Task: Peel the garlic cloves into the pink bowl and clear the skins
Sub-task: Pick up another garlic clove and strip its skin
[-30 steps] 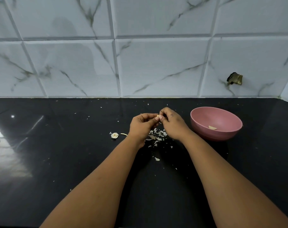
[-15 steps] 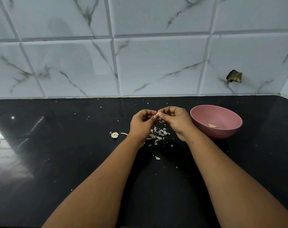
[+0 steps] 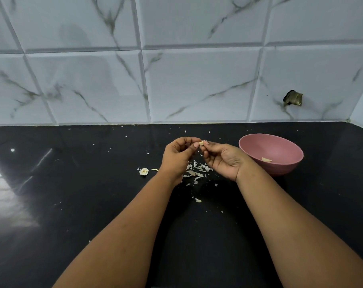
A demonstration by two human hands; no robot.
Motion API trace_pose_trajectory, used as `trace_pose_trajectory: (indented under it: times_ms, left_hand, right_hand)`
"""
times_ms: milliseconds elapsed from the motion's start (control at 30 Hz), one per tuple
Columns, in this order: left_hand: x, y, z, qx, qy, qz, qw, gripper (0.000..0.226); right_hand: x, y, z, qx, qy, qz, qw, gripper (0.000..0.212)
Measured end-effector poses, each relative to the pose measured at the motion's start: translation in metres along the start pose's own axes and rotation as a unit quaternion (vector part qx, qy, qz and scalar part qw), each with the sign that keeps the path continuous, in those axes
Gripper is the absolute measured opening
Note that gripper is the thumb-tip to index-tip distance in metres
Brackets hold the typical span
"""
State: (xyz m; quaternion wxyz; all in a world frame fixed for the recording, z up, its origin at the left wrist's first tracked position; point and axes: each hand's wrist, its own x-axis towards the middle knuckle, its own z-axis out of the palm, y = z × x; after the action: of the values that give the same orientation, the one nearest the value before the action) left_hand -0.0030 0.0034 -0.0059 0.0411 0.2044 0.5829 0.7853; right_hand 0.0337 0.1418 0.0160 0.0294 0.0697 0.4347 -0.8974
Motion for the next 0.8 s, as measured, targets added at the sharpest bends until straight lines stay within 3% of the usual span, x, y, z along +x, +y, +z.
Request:
trace_pose_trajectory:
  times_ms: [333, 533, 667, 800]
  left_hand:
    - [-0.001, -0.001, 0.004, -0.034, -0.008, -0.045, 0.998, 0.011]
    - [-0.001, 0.001, 0.006, -0.030, 0.028, -0.062, 0.997, 0.010]
    - [-0.001, 0.001, 0.004, -0.027, 0.043, -0.072, 0.996, 0.010]
    - [-0.001, -0.001, 0.003, 0.045, 0.053, -0.047, 0.996, 0.005]
  right_hand:
    - [0.001, 0.000, 0.003, -0.016, 0.016, -0.001, 1.000, 0.016]
    - [0.007, 0.010, 0.005, -0.096, 0.021, -0.104, 0.990, 0.014]
    - [0.009, 0.012, 0.002, -0.204, 0.034, -0.169, 0.964, 0.008]
    - [0.011, 0.011, -0.002, -0.343, 0.077, -0.236, 0.906, 0.008]
